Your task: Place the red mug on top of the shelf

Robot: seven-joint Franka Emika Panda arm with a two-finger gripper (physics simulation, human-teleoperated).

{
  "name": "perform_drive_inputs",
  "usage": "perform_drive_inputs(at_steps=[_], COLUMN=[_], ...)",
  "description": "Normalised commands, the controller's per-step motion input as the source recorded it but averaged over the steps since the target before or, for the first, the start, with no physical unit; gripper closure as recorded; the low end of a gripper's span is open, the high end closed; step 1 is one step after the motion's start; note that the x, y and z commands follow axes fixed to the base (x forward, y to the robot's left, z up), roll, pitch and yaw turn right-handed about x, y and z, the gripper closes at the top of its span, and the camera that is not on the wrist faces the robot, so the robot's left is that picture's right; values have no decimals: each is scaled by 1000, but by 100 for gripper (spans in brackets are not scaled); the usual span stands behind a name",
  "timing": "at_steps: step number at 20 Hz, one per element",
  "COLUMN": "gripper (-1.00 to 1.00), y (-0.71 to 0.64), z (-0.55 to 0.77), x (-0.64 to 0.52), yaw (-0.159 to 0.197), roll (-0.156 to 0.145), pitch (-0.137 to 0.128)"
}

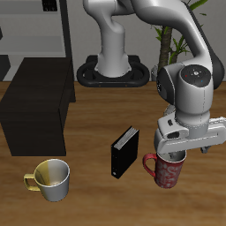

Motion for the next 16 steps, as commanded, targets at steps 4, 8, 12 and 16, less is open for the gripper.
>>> perform_drive_inputs(at_steps=[4,8,12,16], gripper=[100,100,100,100], y=[-26,-25,34,37], z=[-249,-143,-8,263], x=[39,20,-42,-193], yaw=[-18,-1,-4,39], roll=[-13,-8,19,24], pitch=[30,23,2,-29])
